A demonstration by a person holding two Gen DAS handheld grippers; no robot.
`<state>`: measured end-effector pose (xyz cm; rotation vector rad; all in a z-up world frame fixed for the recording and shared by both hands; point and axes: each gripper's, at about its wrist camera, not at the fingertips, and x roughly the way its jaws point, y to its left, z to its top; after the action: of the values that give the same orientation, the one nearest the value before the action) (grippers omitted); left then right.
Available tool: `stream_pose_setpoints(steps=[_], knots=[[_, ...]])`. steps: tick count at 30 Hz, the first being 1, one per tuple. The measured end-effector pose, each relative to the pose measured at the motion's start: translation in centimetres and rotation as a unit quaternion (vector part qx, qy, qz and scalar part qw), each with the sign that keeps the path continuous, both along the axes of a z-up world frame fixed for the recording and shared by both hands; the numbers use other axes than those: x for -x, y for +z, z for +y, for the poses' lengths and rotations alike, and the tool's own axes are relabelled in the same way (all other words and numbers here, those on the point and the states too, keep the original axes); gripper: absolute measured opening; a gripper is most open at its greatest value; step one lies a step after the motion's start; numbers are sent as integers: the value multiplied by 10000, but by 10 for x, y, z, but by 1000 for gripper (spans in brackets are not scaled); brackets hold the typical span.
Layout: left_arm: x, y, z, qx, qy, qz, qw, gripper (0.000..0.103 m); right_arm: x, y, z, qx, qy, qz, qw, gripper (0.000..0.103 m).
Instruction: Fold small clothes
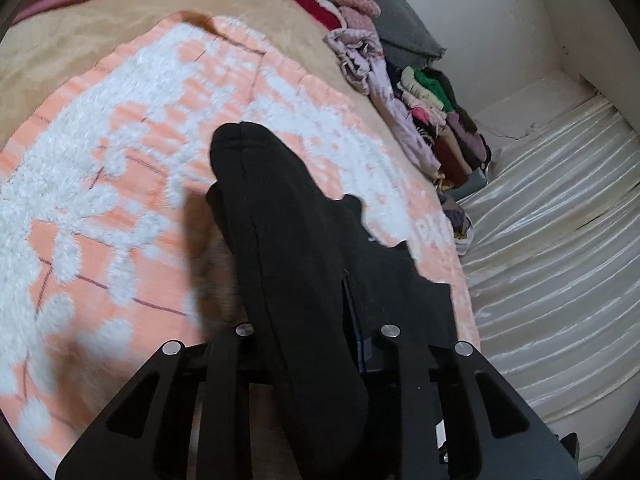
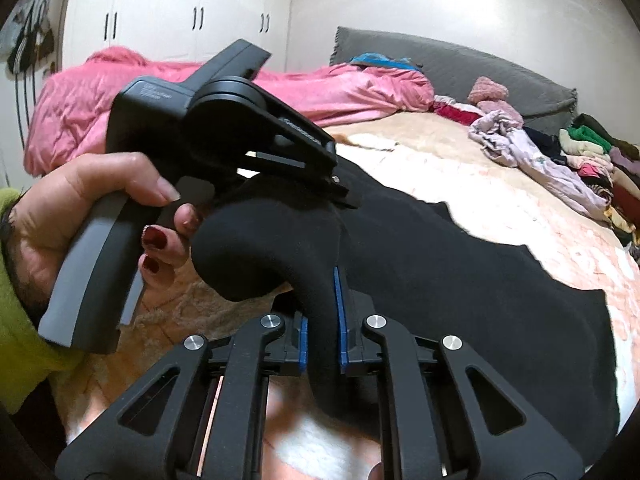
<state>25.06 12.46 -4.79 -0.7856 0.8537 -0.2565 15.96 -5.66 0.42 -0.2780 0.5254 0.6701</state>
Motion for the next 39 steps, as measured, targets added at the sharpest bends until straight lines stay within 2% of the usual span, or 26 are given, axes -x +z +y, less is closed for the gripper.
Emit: stream_pose_setpoints(steps=[6,12,19,23,26,29,30,31,35,39], knots=[[-7,41,-45,-135,-147,-191,9996,23,-5,20,-54,-515,-462,100,9976,4],[-29,71,-124,-526,-539,-238,9969,23,-13,21,-113,-1071,-1021,449,9880,3],[-54,65,-200,-933,-879,14,9917,23,-20,8,-170,-1325,-1481,841,9764,3],[-66,54,-239,-1387,-1002,152,9851,25,-32,-8,-192,-1562,-1713,1232,9649,3],[-76,44,-257,-1548,-1039,309,9820,36,-41,-19,-203,-1753,-1810,1573,9549,4],[-81,38,-270,-1723,-1165,382,9774,56,-45,-26,-213,-1909,-1875,1812,9463,4],[-79,40,-275,-1618,-1235,335,9785,70,-45,-27,-215,-1940,-1916,1870,9438,5],[-75,42,-276,-1536,-1255,294,9797,75,-42,-27,-214,-1944,-1946,1879,9429,5],[-59,61,-270,-1544,-1191,-96,9808,75,-39,-22,-227,-2072,-2118,1913,9358,8],[-37,71,-241,-1744,-878,-353,9801,75,-32,-15,-238,-2317,-2293,1854,9270,18]])
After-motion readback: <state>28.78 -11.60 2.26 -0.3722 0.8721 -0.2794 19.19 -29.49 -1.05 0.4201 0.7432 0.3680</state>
